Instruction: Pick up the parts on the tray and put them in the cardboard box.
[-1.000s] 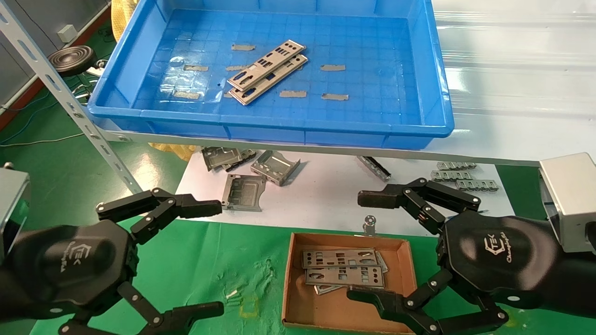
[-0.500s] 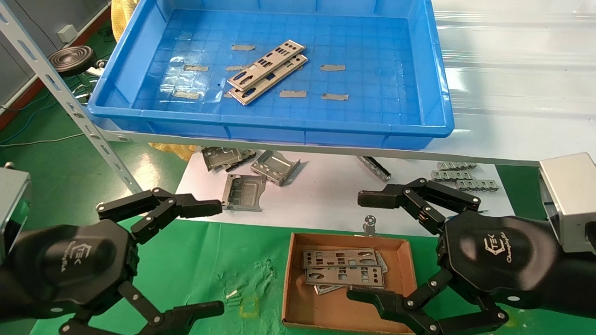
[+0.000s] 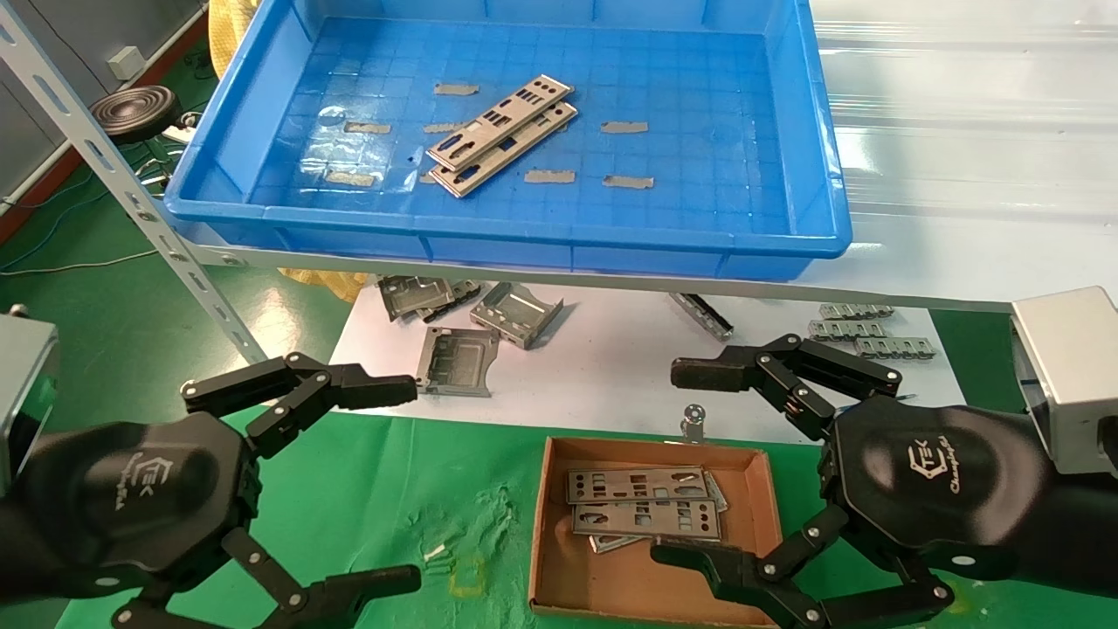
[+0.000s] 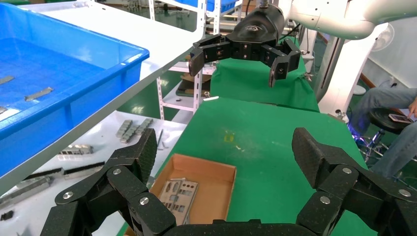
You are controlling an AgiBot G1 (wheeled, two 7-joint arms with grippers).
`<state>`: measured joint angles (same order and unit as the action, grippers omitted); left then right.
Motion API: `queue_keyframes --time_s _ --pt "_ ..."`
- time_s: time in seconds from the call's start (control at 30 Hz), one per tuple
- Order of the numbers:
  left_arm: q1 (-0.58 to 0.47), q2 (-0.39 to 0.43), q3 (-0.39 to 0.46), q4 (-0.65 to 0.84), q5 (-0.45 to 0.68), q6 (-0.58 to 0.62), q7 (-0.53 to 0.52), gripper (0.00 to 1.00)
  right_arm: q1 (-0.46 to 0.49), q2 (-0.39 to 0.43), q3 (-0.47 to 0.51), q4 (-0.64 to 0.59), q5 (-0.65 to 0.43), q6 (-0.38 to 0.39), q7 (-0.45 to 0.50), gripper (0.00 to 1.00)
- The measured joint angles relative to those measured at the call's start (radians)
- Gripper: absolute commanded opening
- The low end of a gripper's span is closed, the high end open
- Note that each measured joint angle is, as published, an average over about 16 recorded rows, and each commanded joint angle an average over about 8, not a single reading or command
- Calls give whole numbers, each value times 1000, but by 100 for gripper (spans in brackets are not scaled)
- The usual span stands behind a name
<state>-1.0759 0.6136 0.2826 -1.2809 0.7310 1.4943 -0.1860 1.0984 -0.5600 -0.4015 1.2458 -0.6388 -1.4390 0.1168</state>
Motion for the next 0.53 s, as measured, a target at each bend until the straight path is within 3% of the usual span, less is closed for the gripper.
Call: queue_keyframes --time_s 0.53 --pt "0 0 0 0 0 0 0 100 0 0 0 0 0 0 0 100"
